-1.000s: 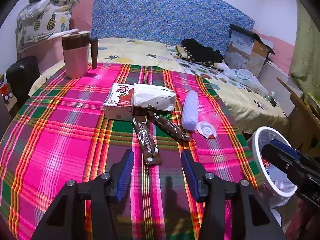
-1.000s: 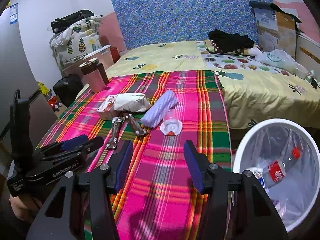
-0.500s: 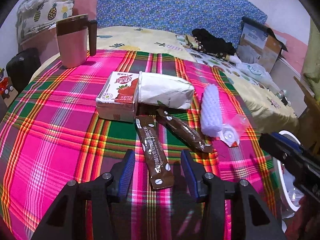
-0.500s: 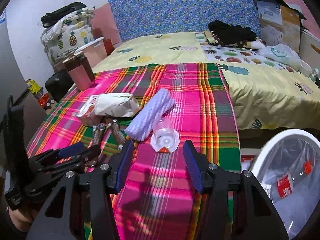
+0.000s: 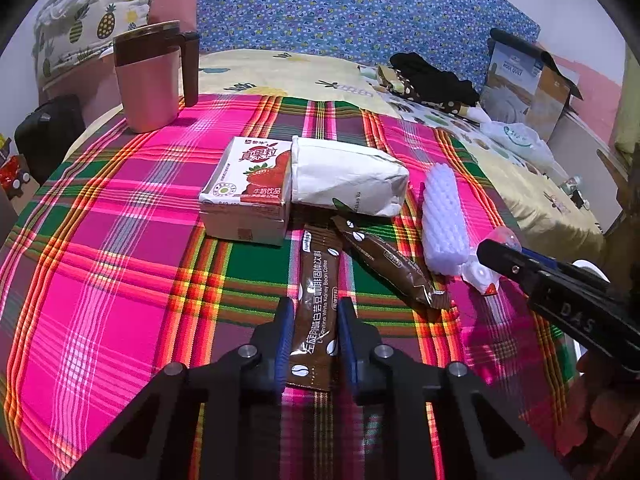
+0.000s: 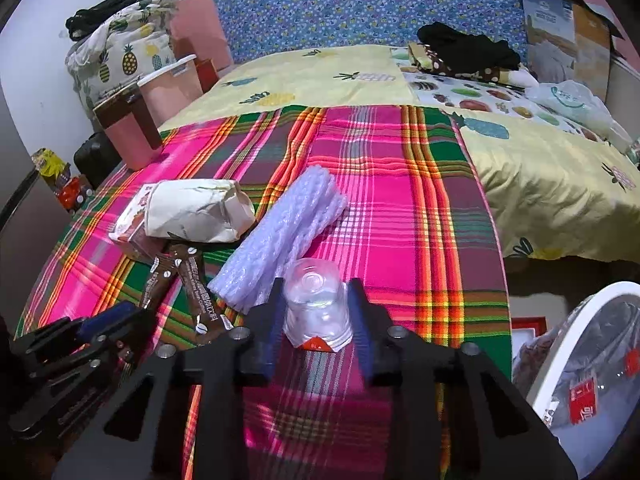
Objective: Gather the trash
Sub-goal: 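Grasp the small clear plastic cup with the right tool while the left grasps a brown coffee packet, then carry the clear cup and coffee packet over the bin with both tools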
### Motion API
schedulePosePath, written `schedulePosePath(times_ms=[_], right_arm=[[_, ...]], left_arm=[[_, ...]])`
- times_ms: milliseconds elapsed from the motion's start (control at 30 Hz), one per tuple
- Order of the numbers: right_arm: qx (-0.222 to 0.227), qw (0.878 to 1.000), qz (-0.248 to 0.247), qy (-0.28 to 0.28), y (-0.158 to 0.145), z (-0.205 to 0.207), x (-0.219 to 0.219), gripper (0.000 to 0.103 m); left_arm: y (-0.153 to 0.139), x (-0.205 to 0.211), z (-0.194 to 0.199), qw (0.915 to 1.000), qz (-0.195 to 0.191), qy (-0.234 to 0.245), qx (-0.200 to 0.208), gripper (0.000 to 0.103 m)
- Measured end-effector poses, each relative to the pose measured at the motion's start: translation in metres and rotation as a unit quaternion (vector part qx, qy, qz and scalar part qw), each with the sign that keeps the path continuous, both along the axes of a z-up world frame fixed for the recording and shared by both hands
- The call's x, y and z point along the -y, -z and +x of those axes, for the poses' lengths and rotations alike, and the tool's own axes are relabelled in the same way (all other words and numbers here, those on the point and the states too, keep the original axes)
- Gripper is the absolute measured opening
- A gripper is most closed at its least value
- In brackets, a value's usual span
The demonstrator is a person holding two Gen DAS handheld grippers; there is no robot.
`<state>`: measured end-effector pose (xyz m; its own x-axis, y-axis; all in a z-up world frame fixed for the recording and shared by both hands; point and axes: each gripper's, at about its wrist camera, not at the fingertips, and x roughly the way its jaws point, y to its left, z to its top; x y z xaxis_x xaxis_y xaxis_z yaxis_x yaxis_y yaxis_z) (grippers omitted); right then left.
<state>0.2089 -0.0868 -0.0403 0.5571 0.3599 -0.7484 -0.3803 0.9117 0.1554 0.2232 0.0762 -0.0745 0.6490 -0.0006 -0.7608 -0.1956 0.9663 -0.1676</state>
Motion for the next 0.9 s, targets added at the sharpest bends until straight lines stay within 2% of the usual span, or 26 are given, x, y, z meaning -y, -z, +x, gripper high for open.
schedulePosePath(times_ms=[400, 900], right_arm=[[0.016, 1.0, 0.017, 0.004, -0.017, -0.026, 0.016, 0.03], [0.036, 0.999, 0.029, 0.015, -0.035, -0.062, 0.041, 0.03]], left_arm=[[-0.01, 0.001, -0.021, 0.9999, -0.007, 0.008, 0.012, 0.021], [-0.04, 0.036, -0.069, 0.9986, -0.005, 0.039, 0.035, 0.021]])
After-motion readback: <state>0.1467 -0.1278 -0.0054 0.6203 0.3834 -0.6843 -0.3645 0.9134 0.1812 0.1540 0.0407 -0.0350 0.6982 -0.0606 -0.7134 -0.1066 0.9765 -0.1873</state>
